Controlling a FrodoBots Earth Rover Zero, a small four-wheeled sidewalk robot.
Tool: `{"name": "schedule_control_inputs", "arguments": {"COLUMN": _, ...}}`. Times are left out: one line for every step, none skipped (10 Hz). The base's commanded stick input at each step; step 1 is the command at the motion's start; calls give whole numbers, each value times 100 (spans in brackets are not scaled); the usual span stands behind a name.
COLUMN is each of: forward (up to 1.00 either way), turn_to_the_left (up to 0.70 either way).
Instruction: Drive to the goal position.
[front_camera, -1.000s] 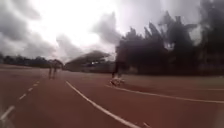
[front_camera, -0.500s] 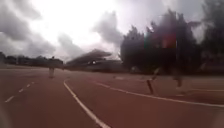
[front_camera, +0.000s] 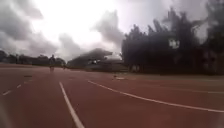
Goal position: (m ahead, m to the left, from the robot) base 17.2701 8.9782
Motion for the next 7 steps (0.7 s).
{"name": "schedule_control_inputs", "arguments": {"forward": 85, "turn_to_the_left": 0}}
{"name": "schedule_control_inputs", "arguments": {"forward": 85, "turn_to_the_left": 0}}
{"name": "schedule_control_inputs", "arguments": {"forward": 85, "turn_to_the_left": 0}}
{"name": "schedule_control_inputs", "arguments": {"forward": 85, "turn_to_the_left": 0}}
{"name": "schedule_control_inputs", "arguments": {"forward": 85, "turn_to_the_left": 0}}
{"name": "schedule_control_inputs", "arguments": {"forward": 85, "turn_to_the_left": 0}}
{"name": "schedule_control_inputs", "arguments": {"forward": 85, "turn_to_the_left": 0}}
